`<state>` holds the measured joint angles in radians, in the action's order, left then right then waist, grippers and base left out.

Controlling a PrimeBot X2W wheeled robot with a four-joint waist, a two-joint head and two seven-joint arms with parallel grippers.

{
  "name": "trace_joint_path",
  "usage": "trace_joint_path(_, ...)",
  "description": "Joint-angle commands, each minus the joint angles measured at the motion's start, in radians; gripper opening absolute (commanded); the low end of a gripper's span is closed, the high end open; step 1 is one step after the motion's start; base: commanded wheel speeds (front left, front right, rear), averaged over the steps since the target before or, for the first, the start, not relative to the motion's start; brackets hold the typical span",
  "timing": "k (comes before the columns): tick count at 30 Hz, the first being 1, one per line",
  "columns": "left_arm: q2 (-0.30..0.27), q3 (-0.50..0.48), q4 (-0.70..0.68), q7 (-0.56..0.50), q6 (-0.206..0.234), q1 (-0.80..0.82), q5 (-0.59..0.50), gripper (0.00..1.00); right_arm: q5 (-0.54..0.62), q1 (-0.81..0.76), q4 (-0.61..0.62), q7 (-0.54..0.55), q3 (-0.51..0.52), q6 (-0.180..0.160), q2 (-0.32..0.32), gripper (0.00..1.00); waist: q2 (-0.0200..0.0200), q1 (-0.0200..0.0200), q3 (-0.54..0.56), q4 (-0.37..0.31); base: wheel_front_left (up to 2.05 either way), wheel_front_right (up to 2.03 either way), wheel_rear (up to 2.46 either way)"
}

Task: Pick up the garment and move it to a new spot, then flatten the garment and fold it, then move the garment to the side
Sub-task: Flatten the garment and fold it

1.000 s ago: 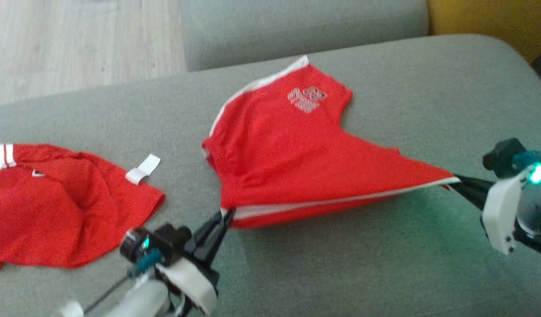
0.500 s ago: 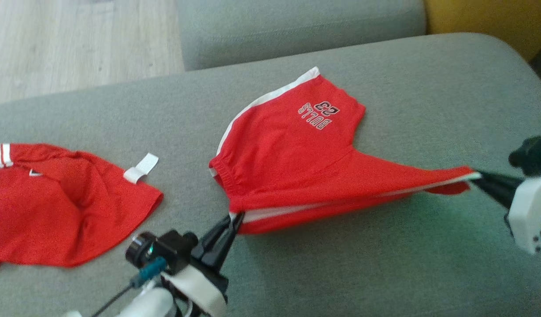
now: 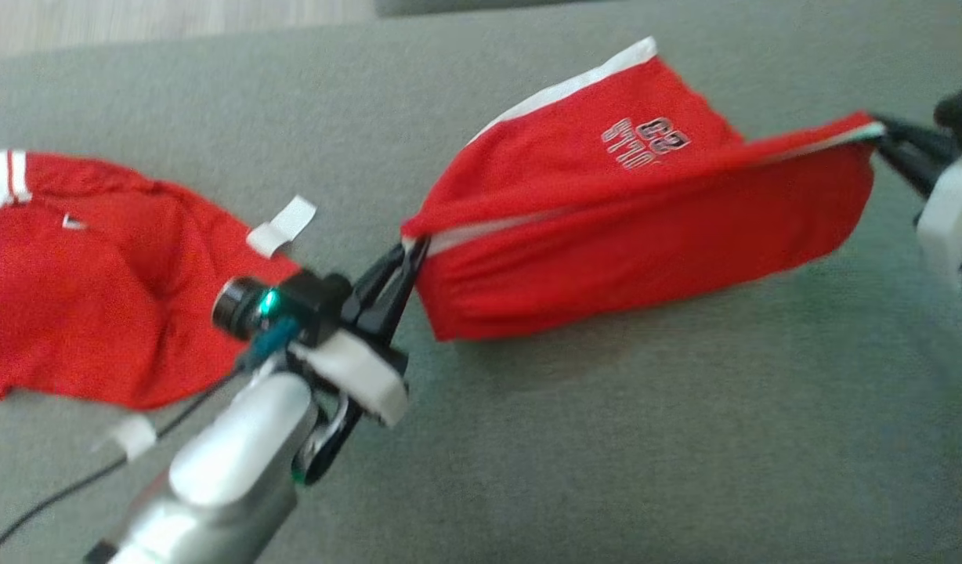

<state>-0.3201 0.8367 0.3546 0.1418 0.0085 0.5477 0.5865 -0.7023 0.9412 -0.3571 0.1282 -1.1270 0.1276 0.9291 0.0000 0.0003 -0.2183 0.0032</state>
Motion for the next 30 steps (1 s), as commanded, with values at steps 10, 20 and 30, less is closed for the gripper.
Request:
trace_joint_path(10,0.075,-0.031,0.151,0.007,-0.045,0.241,-0.034,0.0,0.037,0.238,-0.14,-0.006,-0.112,0.003,-0.022,0.0,0.0,-0.0003,-0.192,0.14,0.0,0.0,0.0)
trace_joint_path(20,0.169,0.0,0.296,0.052,-0.077,0.364,-0.056,0.0,0.081,0.34,-0.211,-0.007,-0.152,0.003,-0.049,0.0,0.0,-0.0003,-0.272,0.204,0.0,0.0,0.0)
trace_joint_path(30,0.199,0.007,0.391,0.076,-0.08,0.394,-0.056,1.0,0.085,0.353,-0.312,-0.073,-0.153,0.003,-0.104,1.0,0.0,-0.0003,-0.26,0.196,0.0,0.0,0.0)
